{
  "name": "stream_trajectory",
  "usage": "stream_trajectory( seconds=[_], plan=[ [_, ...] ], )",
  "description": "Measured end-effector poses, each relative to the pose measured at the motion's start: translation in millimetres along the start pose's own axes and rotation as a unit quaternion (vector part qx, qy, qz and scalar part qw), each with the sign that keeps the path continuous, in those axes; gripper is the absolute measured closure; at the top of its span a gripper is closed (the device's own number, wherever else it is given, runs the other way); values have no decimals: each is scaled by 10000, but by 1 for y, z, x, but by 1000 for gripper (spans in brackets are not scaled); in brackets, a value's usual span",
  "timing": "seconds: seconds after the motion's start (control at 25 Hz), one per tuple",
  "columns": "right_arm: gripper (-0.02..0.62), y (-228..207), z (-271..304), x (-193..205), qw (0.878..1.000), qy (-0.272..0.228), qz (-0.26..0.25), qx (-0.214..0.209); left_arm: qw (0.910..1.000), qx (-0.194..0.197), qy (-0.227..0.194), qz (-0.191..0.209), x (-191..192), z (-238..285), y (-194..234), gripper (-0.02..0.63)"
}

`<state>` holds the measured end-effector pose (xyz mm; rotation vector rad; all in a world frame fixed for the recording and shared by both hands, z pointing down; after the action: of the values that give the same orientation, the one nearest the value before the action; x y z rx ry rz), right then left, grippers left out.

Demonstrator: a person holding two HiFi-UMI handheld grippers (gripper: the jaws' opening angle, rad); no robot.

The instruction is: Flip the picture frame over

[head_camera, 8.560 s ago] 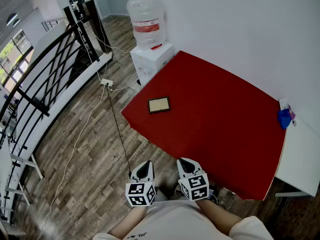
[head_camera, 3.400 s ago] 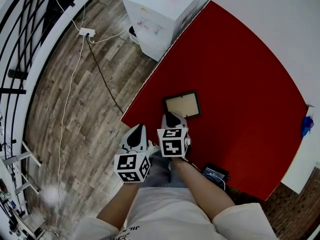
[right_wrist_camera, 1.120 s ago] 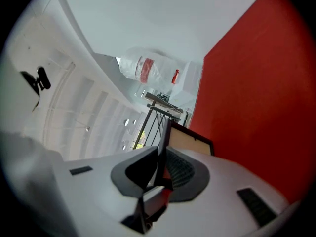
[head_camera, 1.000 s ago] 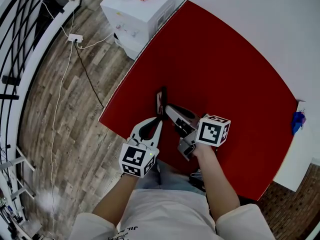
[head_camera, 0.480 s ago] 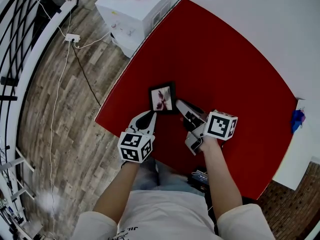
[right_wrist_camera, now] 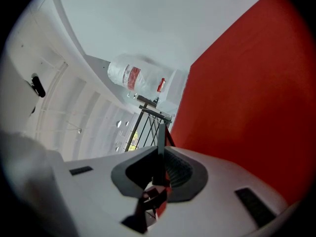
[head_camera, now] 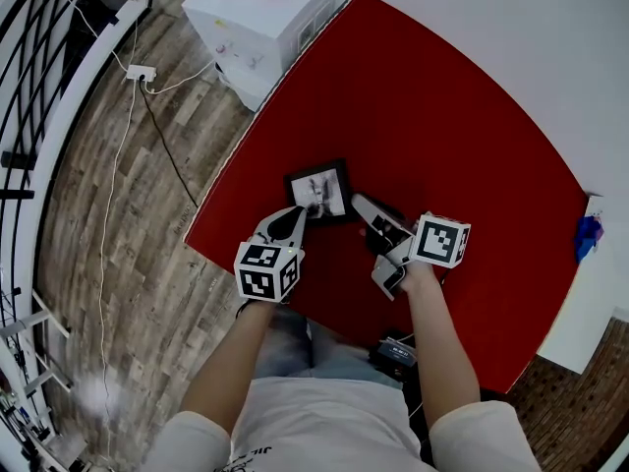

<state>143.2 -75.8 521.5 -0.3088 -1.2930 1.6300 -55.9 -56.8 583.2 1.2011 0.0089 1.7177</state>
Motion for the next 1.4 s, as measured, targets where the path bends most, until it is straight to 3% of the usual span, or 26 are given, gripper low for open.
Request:
stream_trajectory(
  seconds=[0.24, 0.76, 1.08, 1.4],
  plan=[
    [552, -22, -2, -7, 9996, 112, -124, 220, 9998, 42, 111, 167, 0, 8, -1, 598],
    [576, -65, 3, -5, 9898, 336, -517, 1282, 9983, 18, 407, 415, 0, 19, -3, 600],
    [586, -74, 14, 2, 9772, 533, -907, 1845, 9978, -77, 475, 464, 0, 17, -1, 600],
    [584, -66, 22, 8, 9510, 462, -1748, 2507, 9960, -367, 526, 618, -1, 13, 6, 600]
  ],
)
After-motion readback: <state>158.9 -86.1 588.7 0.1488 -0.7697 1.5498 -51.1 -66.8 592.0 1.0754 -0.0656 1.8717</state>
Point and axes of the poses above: the fingertips, and each gripper's own axes: z forward along the fingers, y to its left, x out of its underside, the point moved 8 cm from there along -z, backward along the fingers, and after that the axes turned 8 degrees about x, right-handed, at the moved point
